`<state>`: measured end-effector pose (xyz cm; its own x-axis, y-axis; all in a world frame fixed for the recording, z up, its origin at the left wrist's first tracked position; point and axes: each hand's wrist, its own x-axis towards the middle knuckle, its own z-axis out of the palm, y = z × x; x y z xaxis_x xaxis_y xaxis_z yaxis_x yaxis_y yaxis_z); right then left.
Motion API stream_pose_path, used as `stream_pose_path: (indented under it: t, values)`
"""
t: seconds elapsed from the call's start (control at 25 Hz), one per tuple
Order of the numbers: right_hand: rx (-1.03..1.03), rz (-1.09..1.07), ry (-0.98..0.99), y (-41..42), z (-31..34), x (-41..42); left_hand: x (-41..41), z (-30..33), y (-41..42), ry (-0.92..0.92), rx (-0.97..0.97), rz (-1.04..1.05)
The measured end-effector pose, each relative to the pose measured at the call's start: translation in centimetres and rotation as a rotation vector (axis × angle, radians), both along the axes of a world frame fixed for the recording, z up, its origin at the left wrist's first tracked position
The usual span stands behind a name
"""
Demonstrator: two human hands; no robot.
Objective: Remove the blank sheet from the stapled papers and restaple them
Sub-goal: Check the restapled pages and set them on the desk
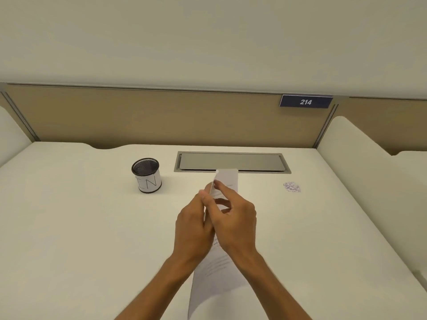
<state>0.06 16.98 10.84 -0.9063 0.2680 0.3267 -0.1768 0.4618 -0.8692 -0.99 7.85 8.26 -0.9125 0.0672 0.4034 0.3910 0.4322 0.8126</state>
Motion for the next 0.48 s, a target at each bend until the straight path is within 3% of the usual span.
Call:
stream_pose_path:
  t: [0.08,0.2,0.36,0.48]
  values:
    - [-0.093,-0.050,0.048,0.0,1.2,1.4,1.2,0.5,0.3,0.144,-0.206,0.003]
    - [-0.261,-0.060,0.062,0.8,2.8,3.2,3.0,1.4,0.4,0.266,-0.318,0.007]
    - [-0.467,0.029,0.028,2.6,5.3,4.8,4.8,3.3,-0.3,0.269,-0.203,0.092]
    - [-0.561,0.106,0.030,3.9,6.7,5.8,3.7,4.5,-1.8,0.051,0.036,0.159]
